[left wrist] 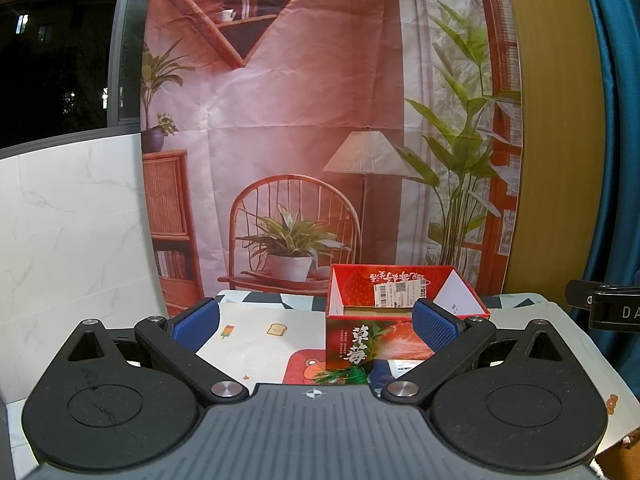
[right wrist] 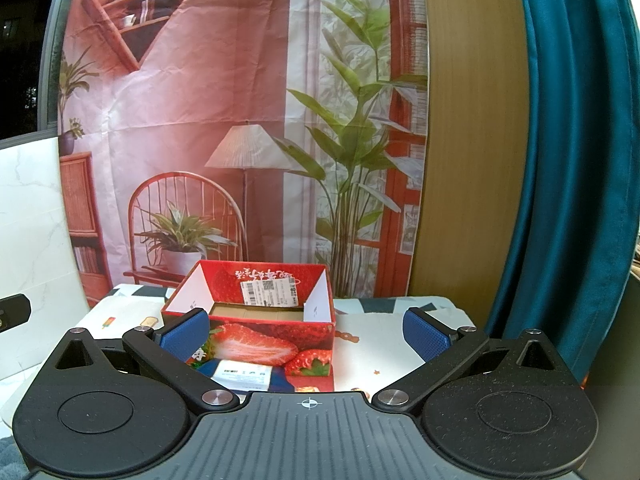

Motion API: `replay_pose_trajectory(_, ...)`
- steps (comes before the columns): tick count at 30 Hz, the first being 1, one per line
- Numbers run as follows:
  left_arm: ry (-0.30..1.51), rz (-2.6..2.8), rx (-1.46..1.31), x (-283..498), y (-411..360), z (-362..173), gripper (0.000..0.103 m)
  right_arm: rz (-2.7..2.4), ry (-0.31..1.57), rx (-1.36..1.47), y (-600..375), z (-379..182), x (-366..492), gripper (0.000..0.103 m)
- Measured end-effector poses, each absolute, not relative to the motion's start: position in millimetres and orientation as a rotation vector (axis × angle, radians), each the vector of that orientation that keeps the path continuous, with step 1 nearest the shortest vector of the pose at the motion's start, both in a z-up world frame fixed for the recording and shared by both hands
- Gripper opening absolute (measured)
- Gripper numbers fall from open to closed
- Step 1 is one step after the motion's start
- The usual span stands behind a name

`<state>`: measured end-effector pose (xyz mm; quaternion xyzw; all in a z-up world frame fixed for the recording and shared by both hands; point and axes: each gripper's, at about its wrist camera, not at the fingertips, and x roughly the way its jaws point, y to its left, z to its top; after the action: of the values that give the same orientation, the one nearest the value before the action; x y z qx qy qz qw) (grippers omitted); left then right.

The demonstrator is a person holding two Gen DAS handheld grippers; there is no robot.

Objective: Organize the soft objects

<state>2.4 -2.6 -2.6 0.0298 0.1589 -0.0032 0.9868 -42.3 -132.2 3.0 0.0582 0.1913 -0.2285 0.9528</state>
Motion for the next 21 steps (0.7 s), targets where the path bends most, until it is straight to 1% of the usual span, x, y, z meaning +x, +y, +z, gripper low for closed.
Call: replay_pose_trajectory(21, 0.323, -0.01, 0.054, 2.2, -1.4, -3.2, 0.103, -0.464, 0.388, 0.116, -132.5, 3.1, -41.8, 0.103)
